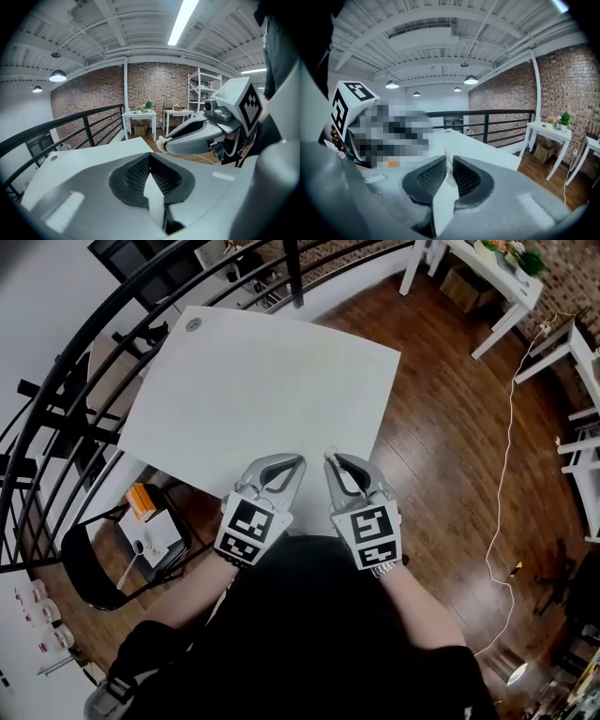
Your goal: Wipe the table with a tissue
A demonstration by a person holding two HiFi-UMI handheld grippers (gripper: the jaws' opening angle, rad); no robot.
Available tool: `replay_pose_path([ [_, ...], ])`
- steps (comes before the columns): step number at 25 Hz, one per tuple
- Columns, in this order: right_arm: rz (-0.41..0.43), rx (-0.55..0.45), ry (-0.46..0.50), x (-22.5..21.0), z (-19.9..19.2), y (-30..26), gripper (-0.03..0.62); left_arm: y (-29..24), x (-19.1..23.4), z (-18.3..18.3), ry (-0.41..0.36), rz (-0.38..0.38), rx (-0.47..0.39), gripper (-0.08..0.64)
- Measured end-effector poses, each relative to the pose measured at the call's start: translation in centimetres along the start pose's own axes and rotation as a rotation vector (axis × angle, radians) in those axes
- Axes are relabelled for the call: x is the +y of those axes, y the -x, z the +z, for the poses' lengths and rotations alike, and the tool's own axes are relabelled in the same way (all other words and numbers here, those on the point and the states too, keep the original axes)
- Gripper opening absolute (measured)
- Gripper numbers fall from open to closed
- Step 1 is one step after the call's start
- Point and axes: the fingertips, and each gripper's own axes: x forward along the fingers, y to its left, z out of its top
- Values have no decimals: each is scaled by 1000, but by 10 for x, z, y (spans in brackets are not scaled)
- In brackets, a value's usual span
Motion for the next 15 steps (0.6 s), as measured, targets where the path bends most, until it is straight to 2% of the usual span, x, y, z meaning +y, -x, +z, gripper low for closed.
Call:
replay_pose_path([
  [15, 22, -31, 44, 3, 15, -1, 32, 8, 12, 12, -9, 47, -24, 17],
])
